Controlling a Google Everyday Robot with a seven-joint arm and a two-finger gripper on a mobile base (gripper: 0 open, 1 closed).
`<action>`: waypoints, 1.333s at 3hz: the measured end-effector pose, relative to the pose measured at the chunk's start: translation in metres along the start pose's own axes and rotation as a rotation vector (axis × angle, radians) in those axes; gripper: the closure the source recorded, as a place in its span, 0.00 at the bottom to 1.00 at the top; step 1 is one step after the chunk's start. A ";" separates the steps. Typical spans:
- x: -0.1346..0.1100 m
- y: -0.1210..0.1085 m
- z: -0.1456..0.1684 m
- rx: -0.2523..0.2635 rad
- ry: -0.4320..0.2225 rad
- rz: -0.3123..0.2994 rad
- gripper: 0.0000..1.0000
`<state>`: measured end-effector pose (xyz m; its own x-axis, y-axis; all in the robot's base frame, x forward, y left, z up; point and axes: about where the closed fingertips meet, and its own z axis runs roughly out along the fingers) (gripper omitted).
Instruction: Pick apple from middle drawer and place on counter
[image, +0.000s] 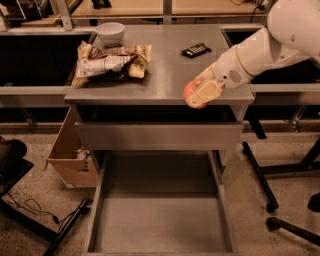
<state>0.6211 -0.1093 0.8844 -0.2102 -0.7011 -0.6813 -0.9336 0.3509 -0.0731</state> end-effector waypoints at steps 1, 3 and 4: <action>-0.025 -0.039 -0.017 0.101 -0.049 0.060 1.00; -0.024 -0.142 0.007 0.380 -0.052 0.208 1.00; 0.013 -0.173 0.029 0.409 -0.025 0.313 1.00</action>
Offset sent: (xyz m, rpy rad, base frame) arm 0.1471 -0.0310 0.0591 0.0640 -0.2471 -0.4392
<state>0.7879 -0.1611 0.8673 -0.4495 -0.5108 -0.7328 -0.6362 0.7589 -0.1388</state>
